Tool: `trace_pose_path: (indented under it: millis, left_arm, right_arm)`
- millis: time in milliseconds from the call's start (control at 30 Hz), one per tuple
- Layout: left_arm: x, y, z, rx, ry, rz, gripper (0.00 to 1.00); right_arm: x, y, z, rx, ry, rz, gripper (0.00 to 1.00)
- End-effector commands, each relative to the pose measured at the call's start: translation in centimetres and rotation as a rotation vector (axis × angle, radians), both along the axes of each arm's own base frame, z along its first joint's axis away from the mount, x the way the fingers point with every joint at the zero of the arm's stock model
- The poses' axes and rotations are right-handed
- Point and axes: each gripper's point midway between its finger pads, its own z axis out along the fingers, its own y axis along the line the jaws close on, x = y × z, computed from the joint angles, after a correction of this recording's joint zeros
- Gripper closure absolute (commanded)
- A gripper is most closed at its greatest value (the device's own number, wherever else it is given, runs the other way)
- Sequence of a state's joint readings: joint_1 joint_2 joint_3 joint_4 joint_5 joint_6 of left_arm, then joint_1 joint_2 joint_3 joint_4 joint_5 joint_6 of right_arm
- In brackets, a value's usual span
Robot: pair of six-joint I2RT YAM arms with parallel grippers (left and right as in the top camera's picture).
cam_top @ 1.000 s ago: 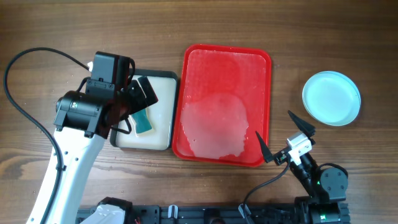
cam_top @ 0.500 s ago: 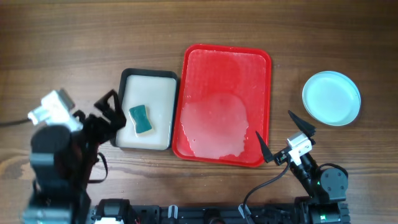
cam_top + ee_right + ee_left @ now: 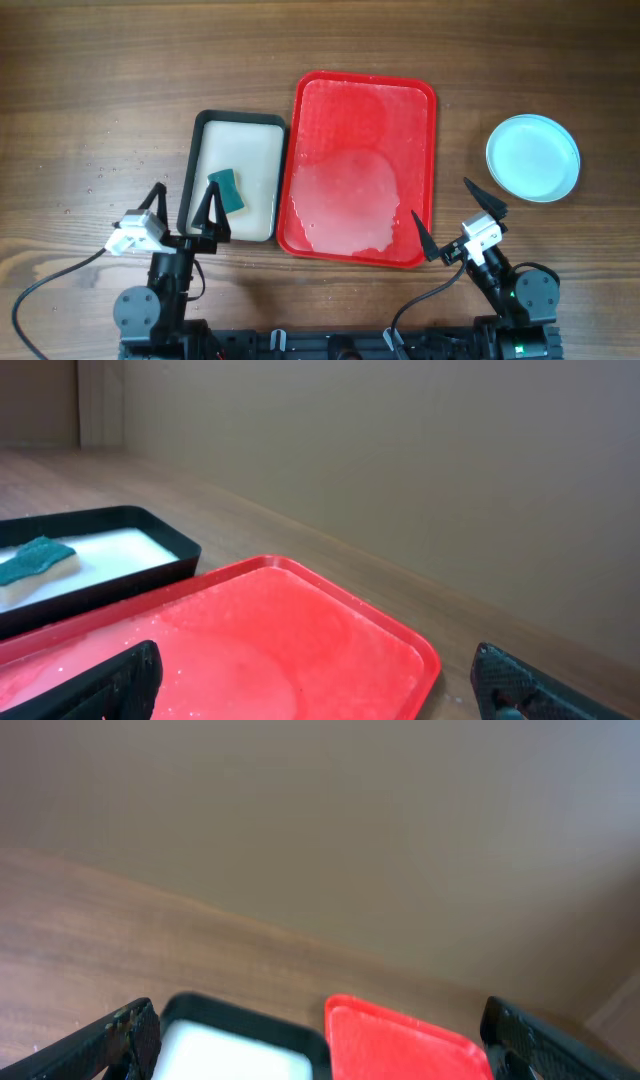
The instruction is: Clean dirty plates on tray and stack at the side
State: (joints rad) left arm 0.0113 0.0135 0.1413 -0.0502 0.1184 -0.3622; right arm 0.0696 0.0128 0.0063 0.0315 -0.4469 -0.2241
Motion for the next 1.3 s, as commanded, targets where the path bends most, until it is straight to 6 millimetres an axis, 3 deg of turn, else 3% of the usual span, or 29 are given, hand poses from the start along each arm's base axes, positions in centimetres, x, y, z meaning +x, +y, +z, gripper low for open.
trace_pose_path:
  millis: [0,67,1267]
  left_arm:
    - [0.9,-0.7,-4.9,0.018,0.065,-0.031,0.00]
    - [0.9,-0.8,-6.7,0.018,0.139,-0.037,0.00]
    - [0.9,-0.8,-6.7,0.018,0.139,-0.036,0.00]
  right_arm:
    - [-0.1,0.1,0.2,0.013,-0.004,0.003,0.00]
    - [-0.1,0.1,0.2,0.013,-0.004,0.003,0.00]
    - [-0.1,0.1,0.2,0.014,-0.004,0.003,0.00]
